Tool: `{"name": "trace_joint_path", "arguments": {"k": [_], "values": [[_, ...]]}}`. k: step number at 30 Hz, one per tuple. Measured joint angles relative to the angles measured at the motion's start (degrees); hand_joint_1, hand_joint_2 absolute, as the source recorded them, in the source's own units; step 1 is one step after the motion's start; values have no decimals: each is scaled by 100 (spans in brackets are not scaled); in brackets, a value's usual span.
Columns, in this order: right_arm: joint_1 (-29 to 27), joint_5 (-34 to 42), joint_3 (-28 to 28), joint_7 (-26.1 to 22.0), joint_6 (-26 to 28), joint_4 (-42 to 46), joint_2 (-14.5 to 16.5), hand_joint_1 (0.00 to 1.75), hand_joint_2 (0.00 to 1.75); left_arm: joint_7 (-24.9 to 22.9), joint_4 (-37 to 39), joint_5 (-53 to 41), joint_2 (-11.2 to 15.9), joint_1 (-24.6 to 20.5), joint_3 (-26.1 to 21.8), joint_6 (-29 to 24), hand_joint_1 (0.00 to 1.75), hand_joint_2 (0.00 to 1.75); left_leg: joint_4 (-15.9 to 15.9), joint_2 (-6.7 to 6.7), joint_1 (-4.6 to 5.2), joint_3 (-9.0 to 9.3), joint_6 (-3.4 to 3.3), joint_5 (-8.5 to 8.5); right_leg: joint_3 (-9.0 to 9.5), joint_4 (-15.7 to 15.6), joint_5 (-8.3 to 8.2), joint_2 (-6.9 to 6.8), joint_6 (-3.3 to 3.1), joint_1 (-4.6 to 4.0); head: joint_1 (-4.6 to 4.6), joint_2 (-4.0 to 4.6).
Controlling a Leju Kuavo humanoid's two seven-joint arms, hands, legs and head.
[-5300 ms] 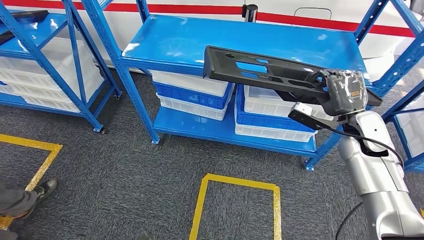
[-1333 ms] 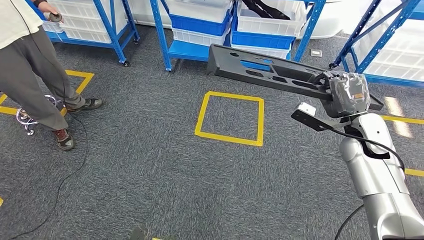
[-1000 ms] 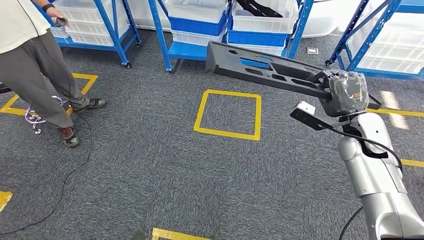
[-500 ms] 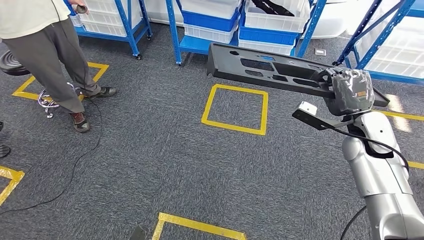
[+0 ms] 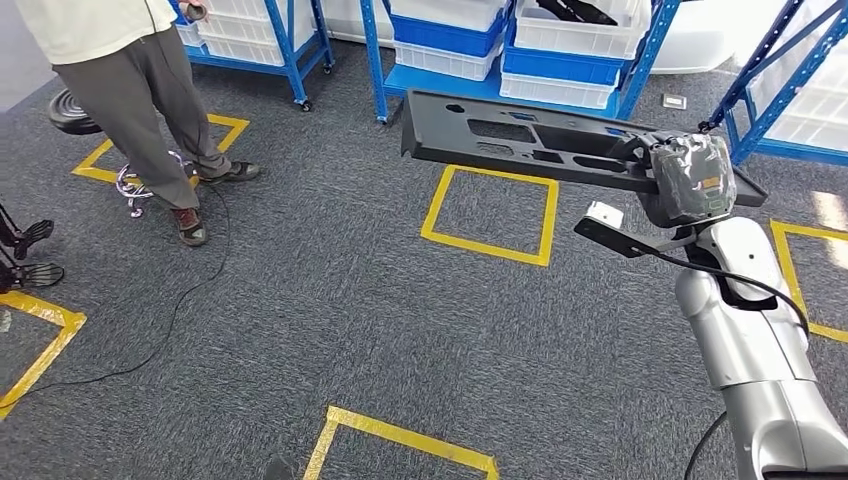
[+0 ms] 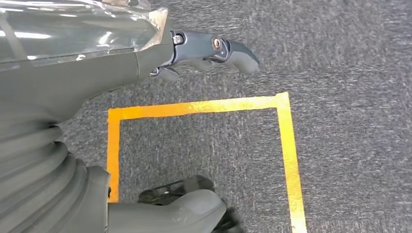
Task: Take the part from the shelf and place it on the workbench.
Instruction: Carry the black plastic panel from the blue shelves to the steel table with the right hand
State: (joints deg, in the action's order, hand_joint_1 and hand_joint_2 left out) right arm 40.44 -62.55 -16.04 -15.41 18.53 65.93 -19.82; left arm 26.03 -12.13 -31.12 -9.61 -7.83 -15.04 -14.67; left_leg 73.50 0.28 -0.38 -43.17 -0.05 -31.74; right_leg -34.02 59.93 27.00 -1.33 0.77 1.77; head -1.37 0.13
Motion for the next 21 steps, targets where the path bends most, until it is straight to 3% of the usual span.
{"name": "trace_joint_path", "arguments": {"k": [1, 2, 4, 6, 8, 10, 12, 14, 16, 17, 18, 20, 21], "values": [[-1, 0, -1, 1, 0, -1, 1, 169, 175, 0, 1, 0, -1, 2, 0, 0, 0, 175, 190, -10, -6, -76, 0, -49, -10, 0, -5, -45, -7, -8, 0, 0], [-1, -1, -1, 1, 0, -1, 3, 169, 175, 0, 1, -1, -1, 4, 0, 0, 0, 175, 160, -14, -8, -37, -14, 6, -14, 0, -8, -91, -11, -16, -1, 0], [7, -6, -1, 1, 0, 2, 7, 169, 175, 0, 2, -3, 0, 4, 0, 0, 0, 175, -488, -74, 10, 360, -97, 323, -5, -1, -10, -178, -12, -34, -1, 0], [29, -9, 1, 0, 0, 8, 2, 169, 175, 1, 1, -10, 5, -2, 0, -1, 0, 175, -1187, -223, 65, 760, -198, 532, 4, -8, -15, -257, -2, -63, 6, 0], [51, -9, 1, 0, 0, 10, -3, 169, 175, 2, 1, -20, 9, -2, 0, -1, 0, 175, -1402, -267, 119, 847, -253, 552, 6, -29, -30, -342, 27, -76, 2, 0], [56, -15, -1, 1, 2, 14, -3, 169, 175, 3, 2, -36, 7, 6, 0, 0, 0, 175, -1487, -174, 117, 857, -299, 622, 16, -62, -42, -395, 77, -83, -3, 0], [54, -19, -1, 3, 7, 21, -19, 169, 175, 8, 2, -57, -6, 4, 2, 1, 0, 175, -1631, -87, 94, 911, -355, 730, -63, 108, 72, -229, 94, -91, 3, 0], [28, -19, 1, 16, 14, 23, -57, 169, 175, 11, 2, -74, -23, -2, 5, 2, 0, 175, -1693, 9, 90, 923, -385, 787, -351, 744, 370, 9, 58, -83, 15, 0], [-34, -19, 2, 32, 19, 23, -91, 169, 175, -1, 2, -96, -34, 3, 11, 4, 0, 175, -1689, 119, 96, 910, -391, 793, -658, 1397, 587, 91, 62, -85, 26, 0], [-66, -20, 2, 35, 20, 25, -98, 169, 175, -13, 2, -114, -38, 6, 17, 4, 0, 175, -1684, 179, 100, 908, -391, 794, -693, 1458, 570, 102, 96, -85, 25, 0], [-90, -20, 3, 36, 20, 33, -105, 169, 175, -35, 2, -136, -40, 7, 23, 4, 0, 175, -1672, 238, 102, 908, -388, 794, -617, 1291, 463, 114, 143, -83, 26, 0], [-110, -20, 9, 36, 20, 63, -129, 169, 175, -107, 3, -174, -42, 9, 34, 15, 0, 175, -1610, 357, 106, 881, -361, 776, -257, 519, 142, 238, 236, -45, 27, 0], [-111, -19, 14, 36, 20, 80, -144, 169, 175, -155, 4, -188, -40, 10, 38, 26, 0, 175, -1556, 412, 113, 842, -339, 760, -106, 191, 28, 314, 244, -29, 26, 0]]}}
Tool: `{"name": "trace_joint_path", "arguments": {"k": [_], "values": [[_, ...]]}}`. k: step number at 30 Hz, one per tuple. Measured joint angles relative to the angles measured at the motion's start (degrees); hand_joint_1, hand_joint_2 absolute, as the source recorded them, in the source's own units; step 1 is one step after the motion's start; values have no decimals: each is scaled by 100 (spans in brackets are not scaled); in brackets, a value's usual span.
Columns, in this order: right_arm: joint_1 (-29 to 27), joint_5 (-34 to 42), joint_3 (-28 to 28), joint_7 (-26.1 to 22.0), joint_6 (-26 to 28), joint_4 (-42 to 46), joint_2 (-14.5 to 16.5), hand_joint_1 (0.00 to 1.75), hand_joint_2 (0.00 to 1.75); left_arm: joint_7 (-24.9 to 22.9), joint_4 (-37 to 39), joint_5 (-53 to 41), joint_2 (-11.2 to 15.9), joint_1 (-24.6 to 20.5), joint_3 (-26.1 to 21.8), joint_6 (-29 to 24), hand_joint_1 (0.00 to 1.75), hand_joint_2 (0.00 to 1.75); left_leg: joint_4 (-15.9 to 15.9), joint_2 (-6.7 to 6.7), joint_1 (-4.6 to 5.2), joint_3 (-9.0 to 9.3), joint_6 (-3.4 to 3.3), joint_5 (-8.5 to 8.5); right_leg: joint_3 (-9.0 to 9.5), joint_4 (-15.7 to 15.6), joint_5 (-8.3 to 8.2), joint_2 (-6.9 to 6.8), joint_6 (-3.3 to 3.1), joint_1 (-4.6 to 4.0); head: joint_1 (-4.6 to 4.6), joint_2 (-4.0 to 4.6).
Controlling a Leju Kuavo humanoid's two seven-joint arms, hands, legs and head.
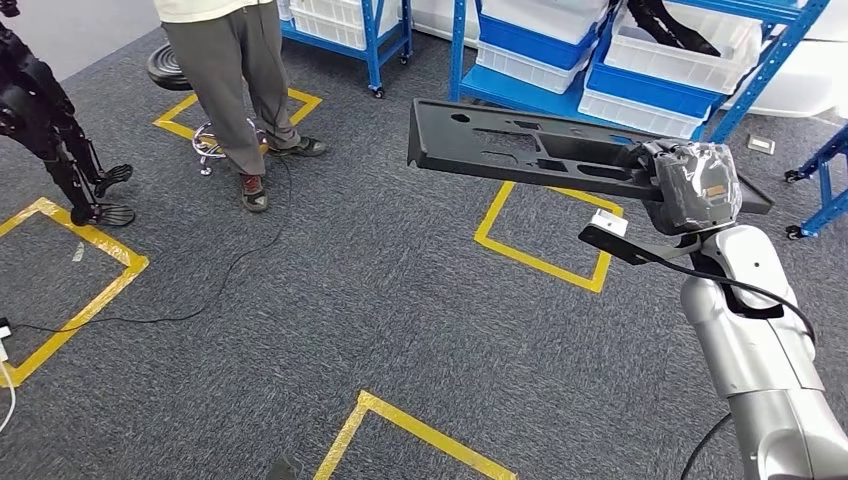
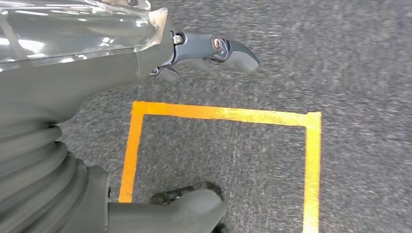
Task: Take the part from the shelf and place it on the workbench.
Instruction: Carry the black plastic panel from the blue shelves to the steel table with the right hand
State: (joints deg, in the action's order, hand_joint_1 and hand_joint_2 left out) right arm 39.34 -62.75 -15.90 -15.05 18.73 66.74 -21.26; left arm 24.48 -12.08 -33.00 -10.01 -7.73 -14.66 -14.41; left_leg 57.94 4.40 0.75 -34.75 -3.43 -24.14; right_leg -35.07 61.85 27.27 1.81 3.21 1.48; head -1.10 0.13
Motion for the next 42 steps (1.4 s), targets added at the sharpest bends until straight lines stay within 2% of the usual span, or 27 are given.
{"name": "trace_joint_path", "arguments": {"k": [2, 4, 6, 8, 10, 11, 12, 14, 16, 17, 19, 21, 22, 24, 25, 26, 27, 28, 30, 32, 34, 35, 37, 39, 40, 41, 42], "values": [[-20, 1, 11, 2, 0, 28, -23, 169, 175, -84, 5, -25, 7, 25, 8, 20, 0, 175, 70, 86, 10, -97, 53, -11, 105, -254, -66, 81, -48, 3, -10, 0], [-55, 8, 14, -1, 0, 52, -26, 169, 175, -146, 11, -50, 24, 84, 20, 26, 0, 175, 89, 122, 5, -151, 102, -6, 97, -259, -88, -7, -118, -2, -17, 0], [-79, 55, 13, -44, 1, 85, -17, 169, 175, -177, 14, -61, 39, 126, 29, 22, 0, 175, 271, -51, 3, -243, 181, -127, 112, -279, -102, -91, -184, 28, -39, 0], [-98, 135, 14, -121, 2, 114, -11, 169, 175, -180, 15, -61, 46, 131, 31, 14, 0, 175, 860, -307, -31, -532, 275, -436, 127, -285, -97, -185, -233, 37, -65, 0], [-123, 184, 9, -171, 2, 125, 1, 169, 175, -180, 15, -60, 52, 131, 30, 9, 0, 175, 1537, -403, -92, -892, 337, -683, 128, -285, -89, -290, -251, 31, -72, 0], [-138, 193, 6, -183, 1, 128, 9, 169, 175, -180, 15, -59, 55, 132, 30, 9, 0, 175, 1656, -417, -114, -970, 354, -677, 127, -285, -87, -342, -253, 32, -74, 0], [-152, 199, 3, -192, 1, 133, 18, 169, 175, -179, 15, -59, 57, 132, 30, 9, 0, 175, 1556, -433, -130, -934, 360, -572, 129, -285, -85, -395, -254, 34, -75, 0], [-162, 204, 3, -208, 1, 159, 27, 169, 175, -177, 14, -60, 67, 120, 30, 10, 0, 175, 818, -565, -138, -555, 337, -210, 138, -286, -79, -486, -246, 34, -77, 0], [-158, 204, 8, -215, 5, 197, 23, 169, 175, -175, 13, -66, 80, 94, 31, 17, 0, 175, 211, -691, -100, -237, 288, -10, 142, -291, -64, -564, -213, 1, -72, 0], [-160, 204, 10, -215, 8, 212, 20, 169, 175, -176, 13, -71, 85, 84, 31, 21, 0, 175, 108, -707, -76, -192, 262, 1, 146, -298, -57, -604, -191, -14, -71, 0], [-179, 200, 11, -215, 11, 236, 18, 169, 175, -179, 12, -79, 90, 76, 32, 27, 0, 175, 74, -597, -47, -193, 188, 19, 170, -332, -55, -687, -123, -40, -69, 0], [-207, 197, 15, -218, 16, 263, 10, 169, 175, -181, 11, -84, 89, 77, 32, 28, 0, 175, -16, -508, -48, -142, 91, 81, 130, -225, 29, -590, -80, -45, -65, 0], [-217, 198, 19, -221, 19, 272, -1, 169, 175, -182, 10, -85, 89, 70, 33, 28, 0, 175, -60, -462, -54, -115, 48, 114, 33, -8, 144, -480, -90, -48, -55, 0], [-257, 199, 28, -227, 22, 276, -29, 169, 175, -184, 10, -86, 88, 58, 34, 30, 0, 175, -82, -360, -52, -110, 6, 135, -322, 732, 458, -267, -144, -39, -34, 0], [-288, 200, 31, -226, 22, 276, -42, 169, 175, -184, 10, -87, 88, 57, 35, 34, 0, 175, -81, -297, -43, -111, 2, 136, -504, 1084, 573, -227, -149, -46, -24, 0], [-322, 199, 33, -227, 22, 276, -49, 169, 175, -186, 10, -87, 87, 60, 36, 38, 0, 175, -79, -232, -32, -111, 0, 135, -614, 1271, 604, -207, -134, -52, -21, 0], [-350, 199, 33, -228, 22, 277, -52, 169, 175, -187, 10, -87, 86, 63, 36, 42, 0, 175, -73, -166, -22, -110, -1, 135, -621, 1242, 545, -196, -104, -58, -19, 0], [-369, 198, 33, -229, 22, 278, -53, 169, 175, -188, 10, -87, 86, 66, 37, 44, 0, 175, -61, -100, -15, -109, 0, 135, -505, 973, 401, -180, -68, -59, -20, 0], [-380, 198, 33, -230, 22, 284, -55, 169, 175, -188, 10, -87, 86, 66, 37, 44, 0, 175, -9, 19, 1, -128, 18, 122, -121, 169, 73, -42, -27, -52, -19, 0], [-388, 193, 32, -230, 22, 298, -50, 169, 175, -187, 11, -86, 87, 75, 37, 44, 0, 175, 41, 111, 17, -172, 52, 105, 95, -277, -87, 50, -71, -57, -23, 0], [-401, 173, 24, -230, 25, 310, -32, 169, 175, -186, 12, -78, 91, 102, 37, 44, 0, 175, 47, 179, 14, -206, 91, 107, 115, -324, -113, -18, -151, -58, -27, 0], [-399, 151, 17, -230, 27, 315, -16, 169, 175, -185, 13, -73, 98, 119, 37, 43, 0, 175, 66, 162, 10, -218, 116, 90, 129, -335, -123, -55, -182, -44, -26, 0], [-387, 100, -1, -230, 43, 319, 15, 169, 175, -176, 13, -67, 106, 137, 37, 39, 0, 175, 351, -33, 4, -344, 192, -96, 165, -361, -137, -138, -257, 0, -52, 0], [-379, 64, -13, -230, 65, 321, 36, 169, 175, -168, 13, -67, 106, 140, 37, 34, 0, 175, 1041, -289, -38, -673, 278, -452, 183, -365, -126, -223, -309, 0, -78, 0], [-379, 55, -17, -230, 72, 321, 45, 169, 175, -167, 13, -68, 105, 143, 37, 34, 0, 175, 1410, -356, -72, -865, 313, -596, 186, -364, -122, -268, -319, -3, -78, 0], [-379, 48, -19, -230, 75, 321, 55, 169, 175, -167, 13, -68, 105, 147, 36, 33, 0, 175, 1635, -389, -104, -994, 341, -647, 187, -364, -116, -316, -321, -2, -78, 0], [-377, 44, -21, -230, 77, 321, 65, 169, 175, -167, 13, -68, 105, 151, 36, 33, 0, 175, 1667, -411, -133, -1025, 362, -599, 190, -364, -110, -364, -318, 1, -80, 0]]}}
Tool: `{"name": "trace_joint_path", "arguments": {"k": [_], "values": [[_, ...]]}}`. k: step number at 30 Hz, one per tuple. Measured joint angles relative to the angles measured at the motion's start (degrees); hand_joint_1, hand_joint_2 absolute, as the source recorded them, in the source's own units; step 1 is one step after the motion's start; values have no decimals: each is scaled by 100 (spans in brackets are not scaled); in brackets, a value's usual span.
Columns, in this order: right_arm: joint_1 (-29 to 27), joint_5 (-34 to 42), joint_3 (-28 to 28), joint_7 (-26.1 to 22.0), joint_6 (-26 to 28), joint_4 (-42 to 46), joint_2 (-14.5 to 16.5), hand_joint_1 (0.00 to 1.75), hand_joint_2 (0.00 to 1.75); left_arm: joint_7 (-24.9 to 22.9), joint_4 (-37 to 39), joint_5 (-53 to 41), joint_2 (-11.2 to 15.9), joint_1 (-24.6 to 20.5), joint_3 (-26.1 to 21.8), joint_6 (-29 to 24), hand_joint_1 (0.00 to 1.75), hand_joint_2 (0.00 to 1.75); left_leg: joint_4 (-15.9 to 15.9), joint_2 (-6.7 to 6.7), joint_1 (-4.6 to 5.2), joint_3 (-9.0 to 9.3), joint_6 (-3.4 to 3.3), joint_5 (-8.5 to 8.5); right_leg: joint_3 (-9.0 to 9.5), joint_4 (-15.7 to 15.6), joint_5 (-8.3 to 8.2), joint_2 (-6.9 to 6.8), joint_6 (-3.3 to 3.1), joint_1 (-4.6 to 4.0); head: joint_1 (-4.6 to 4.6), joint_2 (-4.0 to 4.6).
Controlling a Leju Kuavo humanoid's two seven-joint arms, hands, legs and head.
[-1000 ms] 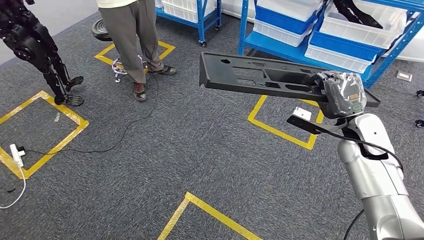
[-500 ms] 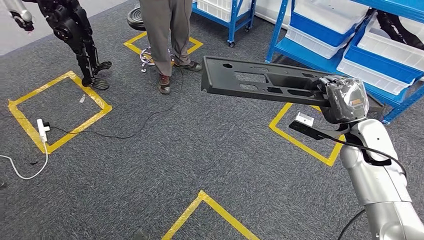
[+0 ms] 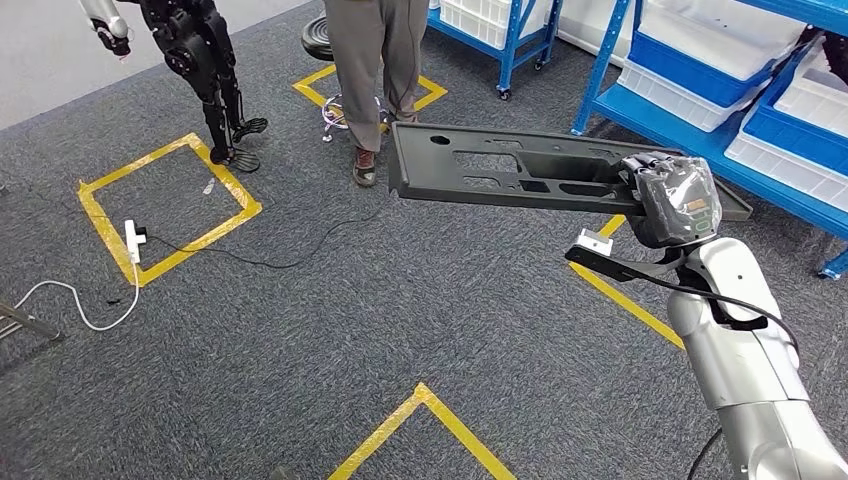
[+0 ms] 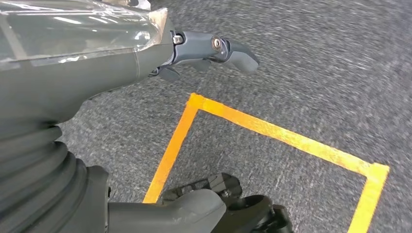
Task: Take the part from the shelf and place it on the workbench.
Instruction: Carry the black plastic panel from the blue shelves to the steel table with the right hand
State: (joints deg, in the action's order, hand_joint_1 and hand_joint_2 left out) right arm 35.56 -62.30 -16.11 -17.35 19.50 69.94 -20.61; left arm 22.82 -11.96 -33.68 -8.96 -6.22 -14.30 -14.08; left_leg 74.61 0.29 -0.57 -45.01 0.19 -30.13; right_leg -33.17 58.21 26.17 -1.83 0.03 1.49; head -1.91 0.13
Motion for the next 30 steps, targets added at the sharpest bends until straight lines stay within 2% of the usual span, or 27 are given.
{"name": "trace_joint_path", "arguments": {"k": [1, 3, 4, 5, 6, 7, 9, 10, 12, 14, 15, 16, 18, 19, 20, 21, 23, 25, 26, 28, 29, 30], "values": [[2, -3, -2, 0, 0, 1, 9, 169, 175, 0, 0, -1, 1, 2, 0, 0, 0, 175, -215, -22, -23, 101, 13, 148, 8, 0, 8, -44, 10, 7, 2, 0], [18, -7, -2, 0, 1, 6, 18, 169, 175, 2, 0, -2, 2, -4, 1, 0, 0, 175, -1019, -168, -36, 531, 14, 496, 36, 1, 34, -124, 49, 3, 1, 0], [35, -8, 1, 0, 2, 11, 16, 169, 175, 3, 0, -4, 1, -10, 1, 0, 0, 175, -1344, -229, -26, 707, -3, 601, 47, 0, 50, -158, 78, -11, 7, 0], [53, -6, 4, 0, 3, 16, 14, 169, 175, 5, 0, -7, 1, -16, 1, 0, 0, 175, -1536, -270, -8, 808, -28, 647, 55, -4, 62, -191, 109, -28, 7, 0], [66, -4, 6, 1, 4, 20, 12, 169, 175, 6, 0, -11, 1, -20, 1, 0, 0, 175, -1591, -266, 18, 827, -59, 642, 59, -17, 69, -224, 145, -46, 15, 0], [75, -2, 7, 5, 5, 21, 10, 169, 175, 7, 0, -16, 1, -22, 1, 0, 0, 175, -1600, -206, 36, 822, -101, 648, 71, -36, 71, -263, 183, -54, 16, 0], [67, 8, 10, 13, 9, 25, -9, 169, 175, 7, -1, -31, -1, -22, 1, 1, 0, 175, -1664, -120, 42, 861, -202, 686, 52, 12, 128, -226, 245, -48, 22, 0], [60, 17, 17, 15, 11, 28, -33, 169, 175, 6, -1, -37, -1, -29, 0, 3, 0, 175, -1700, -75, 43, 884, -256, 709, -14, 171, 220, -142, 243, -43, 24, 0], [31, 44, 40, 20, 17, 32, -96, 169, 175, 3, -2, -47, -4, -51, -1, 9, 0, 175, -1729, 26, 53, 906, -322, 728, -331, 829, 513, 61, 184, -33, 48, 0], [-12, 60, 57, 27, 19, 32, -143, 169, 175, -3, -2, -46, -9, -59, -2, 13, 0, 175, -1726, 145, 70, 908, -342, 724, -710, 1499, 723, 146, 165, -53, 68, 0], [-27, 62, 58, 28, 19, 32, -149, 169, 175, -5, -2, -44, -12, -55, -2, 12, 0, 175, -1723, 207, 83, 908, -346, 722, -789, 1575, 703, 161, 184, -64, 69, 0], [-30, 63, 58, 27, 18, 33, -150, 169, 175, -6, -1, -40, -14, -52, -2, 12, 0, 175, -1715, 265, 94, 910, -346, 720, -747, 1417, 591, 174, 214, -73, 71, 0], [-5, 64, 57, 23, 16, 33, -148, 169, 175, -3, -1, -36, -17, -50, -3, 10, 0, 175, -1691, 379, 106, 908, -339, 713, -415, 629, 222, 252, 256, -73, 71, 0], [16, 64, 56, 22, 15, 33, -145, 169, 175, -1, -1, -33, -20, -50, -4, 10, 0, 175, -1674, 430, 117, 898, -328, 706, -246, 281, 75, 304, 247, -79, 73, 0], [38, 65, 56, 21, 13, 33, -142, 169, 175, 1, -1, -30, -23, -47, -4, 9, 0, 175, -1661, 470, 125, 884, -314, 701, -141, 61, -17, 341, 223, -88, 72, 0], [54, 65, 55, 19, 12, 32, -136, 169, 175, 2, 0, -27, -27, -39, -4, 9, 0, 175, -1655, 501, 129, 871, -297, 699, -103, -16, -50, 357, 187, -99, 68, 0], [69, 63, 51, 17, 11, 33, -120, 169, 175, 2, 1, -24, -27, -18, -6, 6, 0, 175, -1656, 535, 123, 857, -258, 695, -79, -34, -75, 292, 127, -96, 64, 0], [73, 60, 49, 17, 12, 37, -104, 169, 175, 1, 1, -24, -23, -5, -6, -1, 0, 175, -1491, 386, 120, 792, -195, 575, -35, -68, -89, 223, 54, -59, 55, 0], [75, 58, 49, 17, 13, 38, -99, 169, 175, 0, 0, -24, -20, -6, -5, -4, 0, 175, -1241, 261, 109, 682, -158, 429, -12, -84, -91, 187, 15, -44, 48, 0], [73, 58, 49, 17, 13, 39, -95, 169, 175, 0, 1, -24, -23, -8, -6, -7, 0, 175, -481, 74, 62, 311, -83, 80, 11, -85, -74, 116, -32, -54, 38, 0], [70, 58, 48, 17, 13, 39, -93, 169, 175, 0, 1, -24, -23, -5, -6, -7, 0, 175, -158, 39, 33, 135, -55, -26, 15, -85, -69, 77, -38, -58, 39, 0], [68, 57, 46, 17, 13, 39, -90, 169, 175, 0, 1, -24, -23, -3, -5, -7, 0, 175, -11, 20, 7, 38, -31, -34, 17, -84, -65, 39, -40, -59, 37, 0]]}}
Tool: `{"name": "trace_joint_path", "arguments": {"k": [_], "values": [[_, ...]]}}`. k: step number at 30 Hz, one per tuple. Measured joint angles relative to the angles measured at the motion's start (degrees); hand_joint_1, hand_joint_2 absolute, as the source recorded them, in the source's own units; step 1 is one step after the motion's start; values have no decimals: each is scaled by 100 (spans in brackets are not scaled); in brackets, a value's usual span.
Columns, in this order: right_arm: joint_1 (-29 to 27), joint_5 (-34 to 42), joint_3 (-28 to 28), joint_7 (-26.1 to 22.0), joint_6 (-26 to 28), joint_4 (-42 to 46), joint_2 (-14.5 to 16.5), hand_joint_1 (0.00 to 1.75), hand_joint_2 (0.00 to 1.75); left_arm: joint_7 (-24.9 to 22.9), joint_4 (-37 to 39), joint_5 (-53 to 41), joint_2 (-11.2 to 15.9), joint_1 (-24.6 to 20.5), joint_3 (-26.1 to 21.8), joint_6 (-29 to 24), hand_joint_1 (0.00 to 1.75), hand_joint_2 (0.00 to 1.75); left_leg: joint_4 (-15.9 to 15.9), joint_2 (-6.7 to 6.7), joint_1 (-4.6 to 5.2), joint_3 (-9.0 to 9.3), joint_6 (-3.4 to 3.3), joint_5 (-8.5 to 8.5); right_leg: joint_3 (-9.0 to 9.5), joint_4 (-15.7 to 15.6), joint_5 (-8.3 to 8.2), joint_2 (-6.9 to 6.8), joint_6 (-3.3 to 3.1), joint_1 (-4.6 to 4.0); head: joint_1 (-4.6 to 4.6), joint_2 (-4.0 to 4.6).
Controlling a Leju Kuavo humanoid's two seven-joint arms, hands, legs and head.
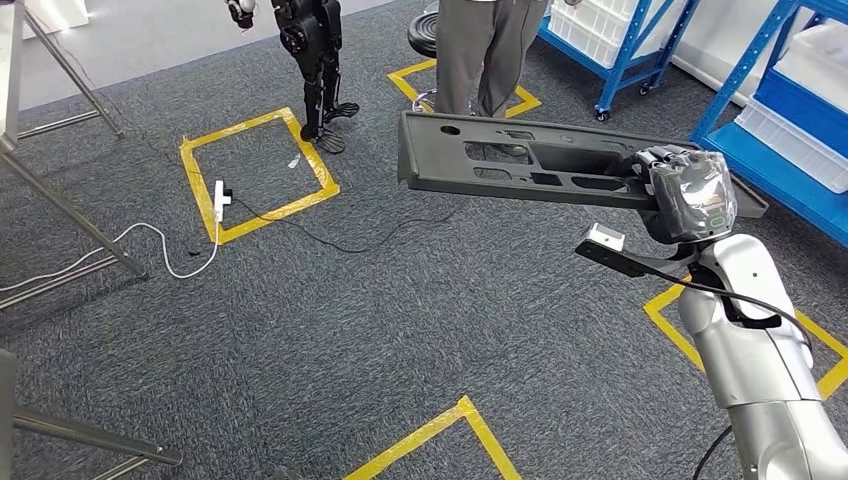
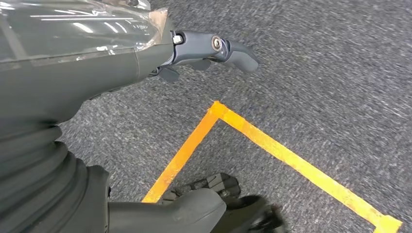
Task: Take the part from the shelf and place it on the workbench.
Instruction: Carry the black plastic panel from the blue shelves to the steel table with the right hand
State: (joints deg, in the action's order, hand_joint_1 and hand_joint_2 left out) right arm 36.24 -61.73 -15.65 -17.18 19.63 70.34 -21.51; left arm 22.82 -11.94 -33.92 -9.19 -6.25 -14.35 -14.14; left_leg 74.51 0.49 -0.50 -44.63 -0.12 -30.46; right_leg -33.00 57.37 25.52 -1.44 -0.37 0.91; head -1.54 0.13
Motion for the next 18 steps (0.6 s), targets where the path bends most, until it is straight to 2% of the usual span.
{"name": "trace_joint_path", "arguments": {"k": [1, 2, 4, 5, 6, 8, 10, 11, 13, 14, 15, 16, 17, 18], "values": [[-2, -2, -1, 0, 0, 0, 3, 169, 175, 0, 0, 0, 0, 2, 0, 0, 0, 175, -67, -17, -22, 12, 15, 94, 3, 1, 5, -36, 4, 1, 0, 0], [-2, -6, -2, 1, 1, 0, 7, 169, 175, 0, -1, -1, 2, 1, 0, 0, 0, 175, -357, -46, -39, 148, 21, 270, 11, 1, 13, -72, 14, 2, 0, 0], [2, -19, 3, 11, 6, 1, 10, 169, 175, 0, -1, -8, 5, -10, -1, 1, 0, 175, -1155, -190, -39, 570, 1, 605, 30, 6, 41, -136, 56, -20, 0, 0], [5, -30, 7, 23, 10, 3, 5, 169, 175, -1, -1, -16, 5, -20, 0, 4, 0, 175, -1441, -240, -25, 722, -22, 691, 37, 7, 56, -167, 84, -37, 7, 0], [5, -39, 11, 37, 13, 6, -2, 169, 175, -2, -1, -26, 4, -30, 1, 9, 0, 175, -1586, -264, -4, 795, -49, 713, 40, 5, 69, -199, 113, -54, 10, 0], [1, -63, 16, 65, 17, 14, -12, 169, 175, -10, -1, -49, 3, -40, 1, 22, 0, 175, -1638, -179, 36, 800, -121, 711, 54, -15, 84, -274, 178, -72, 19, 0], [-12, -88, 28, 84, 14, 33, -20, 169, 175, -17, -1, -73, -1, -42, 1, 28, 0, 175, -1701, -102, 43, 842, -216, 748, 4, 100, 167, -212, 228, -57, 20, 0], [-19, -97, 39, 90, 11, 44, -32, 169, 175, -18, -1, -81, -3, -50, -1, 31, 0, 175, -1734, -64, 38, 864, -260, 769, -93, 311, 274, -126, 230, -46, 22, 0], [-47, -106, 70, 97, 3, 57, -63, 169, 175, -19, -1, -89, -8, -68, -1, 38, 0, 175, -1751, 19, 36, 879, -309, 781, -470, 1049, 583, 56, 195, -26, 31, 0], [-69, -107, 87, 99, 1, 59, -79, 169, 175, -24, -1, -92, -12, -71, -1, 51, 0, 175, -1750, 70, 39, 879, -315, 778, -673, 1420, 702, 95, 196, -25, 34, 0], [-96, -109, 101, 101, 0, 60, -92, 169, 175, -47, -1, -95, -16, -70, -1, 73, 0, 175, -1748, 122, 41, 880, -317, 775, -811, 1643, 745, 115, 217, -26, 35, 0], [-121, -110, 113, 101, -1, 61, -103, 169, 175, -112, 0, -98, -19, -68, -1, 117, 0, 175, -1745, 178, 42, 882, -316, 774, -837, 1633, 689, 125, 256, -25, 38, 0], [-139, -112, 121, 100, -3, 64, -112, 169, 175, -224, 1, -102, -21, -67, -1, 177, 0, 175, -1737, 233, 42, 885, -310, 770, -744, 1385, 545, 133, 306, -13, 37, 0], [-149, -115, 128, 99, -8, 72, -117, 169, 175, -401, 1, -115, -21, -67, -1, 238, 0, 175, -1721, 285, 40, 885, -297, 761, -562, 968, 356, 161, 356, 11, 38, 0]]}}
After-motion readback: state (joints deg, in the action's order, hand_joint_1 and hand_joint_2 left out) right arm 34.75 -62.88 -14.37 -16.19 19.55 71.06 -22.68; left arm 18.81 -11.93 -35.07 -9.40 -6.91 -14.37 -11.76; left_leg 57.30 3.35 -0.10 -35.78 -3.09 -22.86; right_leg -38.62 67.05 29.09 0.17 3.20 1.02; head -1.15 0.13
